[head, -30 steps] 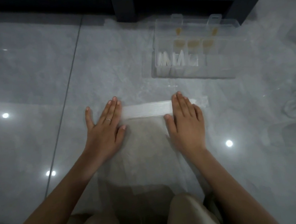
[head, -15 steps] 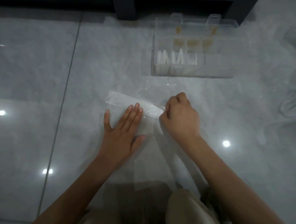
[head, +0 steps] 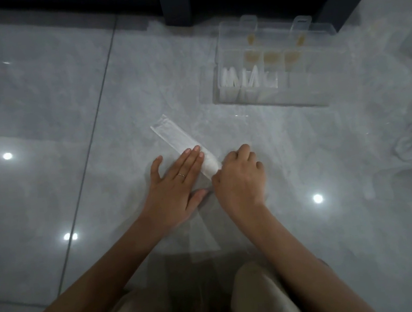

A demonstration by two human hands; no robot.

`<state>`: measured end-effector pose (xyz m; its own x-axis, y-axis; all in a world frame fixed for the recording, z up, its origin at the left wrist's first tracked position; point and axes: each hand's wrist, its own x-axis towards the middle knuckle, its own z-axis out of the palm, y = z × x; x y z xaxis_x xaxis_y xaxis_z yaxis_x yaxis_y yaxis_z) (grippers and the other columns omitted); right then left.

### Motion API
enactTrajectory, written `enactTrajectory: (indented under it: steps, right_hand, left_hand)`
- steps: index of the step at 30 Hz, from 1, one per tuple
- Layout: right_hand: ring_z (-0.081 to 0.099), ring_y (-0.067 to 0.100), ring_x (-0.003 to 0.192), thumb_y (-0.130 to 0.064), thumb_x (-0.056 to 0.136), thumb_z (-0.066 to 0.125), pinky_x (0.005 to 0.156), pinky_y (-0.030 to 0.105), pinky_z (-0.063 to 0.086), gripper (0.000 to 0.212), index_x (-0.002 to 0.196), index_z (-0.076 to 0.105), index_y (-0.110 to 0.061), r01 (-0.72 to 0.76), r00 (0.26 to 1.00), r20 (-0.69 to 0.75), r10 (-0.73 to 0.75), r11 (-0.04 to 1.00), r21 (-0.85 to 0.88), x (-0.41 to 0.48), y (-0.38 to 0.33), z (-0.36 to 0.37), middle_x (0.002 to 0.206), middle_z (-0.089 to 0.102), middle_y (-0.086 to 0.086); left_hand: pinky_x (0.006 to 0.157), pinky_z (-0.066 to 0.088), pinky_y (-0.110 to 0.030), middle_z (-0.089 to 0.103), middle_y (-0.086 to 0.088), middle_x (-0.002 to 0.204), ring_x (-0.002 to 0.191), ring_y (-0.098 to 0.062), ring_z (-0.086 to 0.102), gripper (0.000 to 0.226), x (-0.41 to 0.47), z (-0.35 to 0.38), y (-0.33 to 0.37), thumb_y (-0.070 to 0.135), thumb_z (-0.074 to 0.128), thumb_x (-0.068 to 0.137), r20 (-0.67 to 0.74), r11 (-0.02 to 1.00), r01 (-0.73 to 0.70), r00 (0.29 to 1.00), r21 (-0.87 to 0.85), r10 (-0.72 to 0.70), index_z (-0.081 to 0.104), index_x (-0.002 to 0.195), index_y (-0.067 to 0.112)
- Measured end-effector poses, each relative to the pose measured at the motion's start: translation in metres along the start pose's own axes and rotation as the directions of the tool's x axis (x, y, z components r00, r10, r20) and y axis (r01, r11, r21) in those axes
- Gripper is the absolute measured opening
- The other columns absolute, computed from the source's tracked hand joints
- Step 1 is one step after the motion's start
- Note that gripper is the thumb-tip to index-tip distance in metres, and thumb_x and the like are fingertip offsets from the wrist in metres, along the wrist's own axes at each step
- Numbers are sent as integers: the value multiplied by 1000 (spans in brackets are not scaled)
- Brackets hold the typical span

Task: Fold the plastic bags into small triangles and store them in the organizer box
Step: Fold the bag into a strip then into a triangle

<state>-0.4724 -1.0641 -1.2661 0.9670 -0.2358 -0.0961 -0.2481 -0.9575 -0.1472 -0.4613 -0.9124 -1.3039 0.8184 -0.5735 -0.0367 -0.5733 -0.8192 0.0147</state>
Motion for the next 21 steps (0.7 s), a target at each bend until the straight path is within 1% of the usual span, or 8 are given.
enactTrajectory:
  steps: [3, 4, 6, 8, 12, 15, 18, 21]
  right_hand:
    - [53, 20, 49, -14, 47, 83, 44, 24, 36, 33, 69, 61, -6, 26, 1000, 5, -26, 998, 49, 0, -4, 0, 68, 55, 8]
    - [56, 19, 51, -13, 55, 82, 44, 23, 34, 32, 77, 61, -6, 16, 1000, -11, -15, 998, 53, 0, -5, -2, 71, 57, 7]
    - [65, 21, 71, -12, 83, 64, 52, 25, 33, 28, 108, 53, -6, 1, 998, 65, -8, 995, 103, 0, -5, -6, 94, 60, 7]
    - [66, 24, 86, -10, 94, 47, 59, 26, 34, 32, 125, 40, -8, -6, 981, 189, -37, 976, 218, -1, -1, -7, 108, 58, 4]
    - [61, 28, 87, -8, 85, 53, 64, 32, 36, 36, 119, 42, -17, -7, 952, 270, -146, 869, 495, 9, 21, -15, 96, 58, 2]
    - [58, 18, 77, -4, 88, 50, 69, 31, 46, 30, 108, 54, -26, -77, 869, 417, -267, 759, 646, 24, 44, -20, 89, 57, -3]
    - [56, 14, 65, 7, 88, 43, 55, 26, 49, 41, 103, 59, -27, -229, 762, 534, -367, 618, 752, 33, 60, -28, 98, 56, 3]
    - [59, 10, 61, 15, 82, 41, 56, 21, 51, 51, 107, 63, -24, -266, 664, 600, -445, 609, 747, 40, 69, -33, 114, 57, 8]
  left_hand:
    - [107, 20, -53, 34, -4, 155, 142, -16, 32, 65, 0, -1, 0, 52, 21, 99, 7, 1000, 11, 1000, -28, -11, 39, 147, 12]
    - [107, 21, -53, 34, -5, 155, 142, -17, 32, 65, 1, -1, 0, 53, 19, 100, 7, 999, 13, 1000, -40, -13, 39, 147, 12]
    - [107, 20, -52, 35, -4, 154, 142, -16, 31, 64, 1, 0, 1, 52, 22, 99, 4, 998, 15, 1000, -55, -15, 39, 146, 12]
    - [107, 19, -51, 34, -4, 155, 142, -15, 30, 64, 0, 1, 0, 51, 27, 97, 6, 998, 18, 1000, -66, -18, 38, 147, 13]
    - [107, 18, -52, 30, -2, 157, 144, -15, 28, 65, 0, 0, -1, 51, 27, 96, 32, 996, 24, 999, -83, -21, 35, 149, 14]
    - [107, 19, -52, 30, -2, 157, 143, -15, 29, 65, 0, 0, 0, 49, 33, 94, 20, 997, 24, 1000, -77, -22, 35, 149, 14]
    - [106, 20, -51, 31, -2, 156, 143, -14, 30, 64, 1, -1, 0, 49, 35, 94, -3, 997, 19, 1000, -68, -20, 38, 148, 14]
    - [106, 20, -50, 31, -1, 156, 142, -13, 31, 63, 1, -1, 0, 49, 36, 94, -17, 997, 19, 1000, -71, -20, 39, 147, 15]
